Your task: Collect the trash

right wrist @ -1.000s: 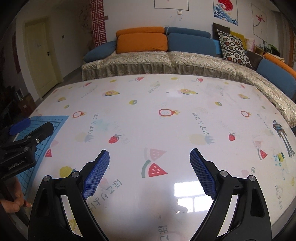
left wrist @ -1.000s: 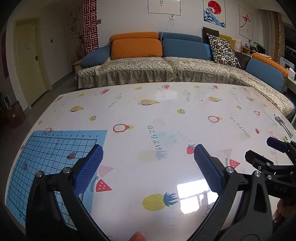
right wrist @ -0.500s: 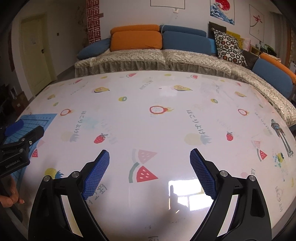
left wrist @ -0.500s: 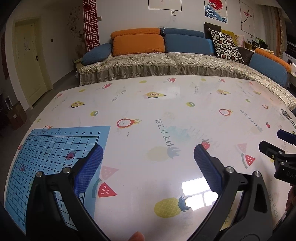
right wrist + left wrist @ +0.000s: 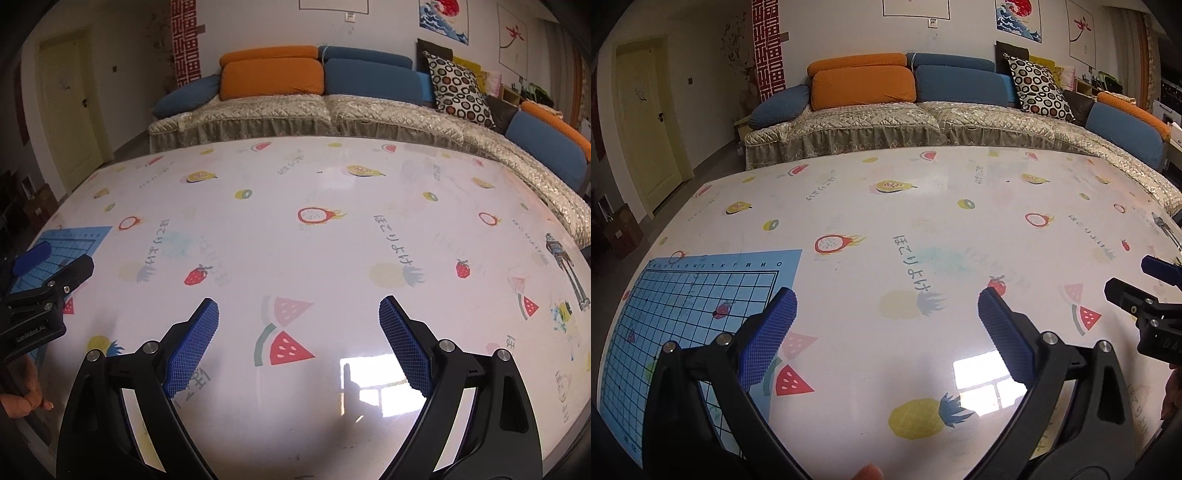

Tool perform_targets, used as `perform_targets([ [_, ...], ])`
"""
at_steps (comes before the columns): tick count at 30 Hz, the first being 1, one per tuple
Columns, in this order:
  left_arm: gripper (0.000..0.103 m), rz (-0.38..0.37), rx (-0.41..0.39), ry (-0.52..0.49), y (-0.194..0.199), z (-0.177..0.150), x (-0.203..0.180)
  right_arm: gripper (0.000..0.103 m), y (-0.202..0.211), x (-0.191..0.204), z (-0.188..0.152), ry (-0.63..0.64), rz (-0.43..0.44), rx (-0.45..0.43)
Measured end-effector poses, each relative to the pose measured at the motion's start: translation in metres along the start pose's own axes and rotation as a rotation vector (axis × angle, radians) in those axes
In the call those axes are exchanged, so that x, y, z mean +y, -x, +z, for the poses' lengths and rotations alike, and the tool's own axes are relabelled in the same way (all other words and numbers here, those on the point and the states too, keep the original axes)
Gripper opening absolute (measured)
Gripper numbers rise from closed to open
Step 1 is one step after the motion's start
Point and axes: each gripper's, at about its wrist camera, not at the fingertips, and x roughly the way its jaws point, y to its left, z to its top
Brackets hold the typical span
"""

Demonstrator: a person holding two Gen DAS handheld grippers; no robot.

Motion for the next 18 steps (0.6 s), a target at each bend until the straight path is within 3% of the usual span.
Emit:
perform_targets([
  [18,0.096,-0.001,-0.01,0.022,-0.0006,0.0038,0.0022,0.088,0.0005,-0.0074,0.0055,-0.02,0.004,0.002],
])
